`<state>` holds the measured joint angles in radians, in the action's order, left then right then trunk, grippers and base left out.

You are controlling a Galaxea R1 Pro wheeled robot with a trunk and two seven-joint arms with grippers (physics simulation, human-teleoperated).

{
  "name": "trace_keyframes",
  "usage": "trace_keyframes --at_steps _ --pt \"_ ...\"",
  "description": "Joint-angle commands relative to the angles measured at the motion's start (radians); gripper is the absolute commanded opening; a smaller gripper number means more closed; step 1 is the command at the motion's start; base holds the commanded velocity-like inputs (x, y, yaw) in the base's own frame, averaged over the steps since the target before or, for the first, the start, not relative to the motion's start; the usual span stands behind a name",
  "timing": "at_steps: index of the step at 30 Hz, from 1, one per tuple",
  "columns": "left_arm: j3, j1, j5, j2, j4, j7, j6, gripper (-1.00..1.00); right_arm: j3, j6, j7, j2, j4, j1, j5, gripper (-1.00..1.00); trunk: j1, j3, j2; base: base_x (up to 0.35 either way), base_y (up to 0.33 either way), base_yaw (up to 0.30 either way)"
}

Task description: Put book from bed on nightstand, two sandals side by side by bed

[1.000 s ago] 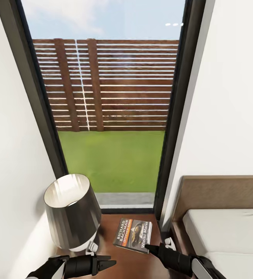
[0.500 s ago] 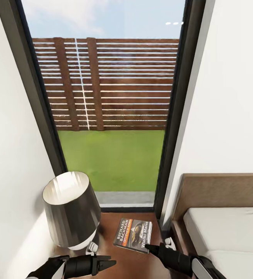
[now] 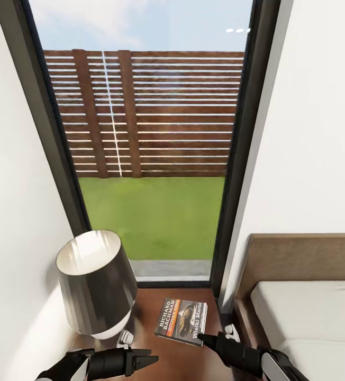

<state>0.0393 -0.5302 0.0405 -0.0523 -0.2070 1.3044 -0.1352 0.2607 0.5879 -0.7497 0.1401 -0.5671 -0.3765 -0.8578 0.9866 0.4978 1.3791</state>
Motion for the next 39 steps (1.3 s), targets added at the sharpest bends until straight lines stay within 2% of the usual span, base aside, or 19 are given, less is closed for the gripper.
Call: trace_keyframes --at_steps 1,39 --pt "0.004 -0.001 -0.001 0.0 0.0 0.004 -0.011 1.0 0.004 0.006 0.001 0.001 0.0 -0.001 -0.011 -1.0 0.004 0.004 0.008 0.0 0.0 0.0" --pt "0.005 -0.001 -0.001 0.0 0.0 0.003 -0.01 1.0 0.005 0.006 0.003 0.0 0.001 -0.001 -0.01 -1.0 0.15 0.123 0.274 0.0 0.0 0.0"
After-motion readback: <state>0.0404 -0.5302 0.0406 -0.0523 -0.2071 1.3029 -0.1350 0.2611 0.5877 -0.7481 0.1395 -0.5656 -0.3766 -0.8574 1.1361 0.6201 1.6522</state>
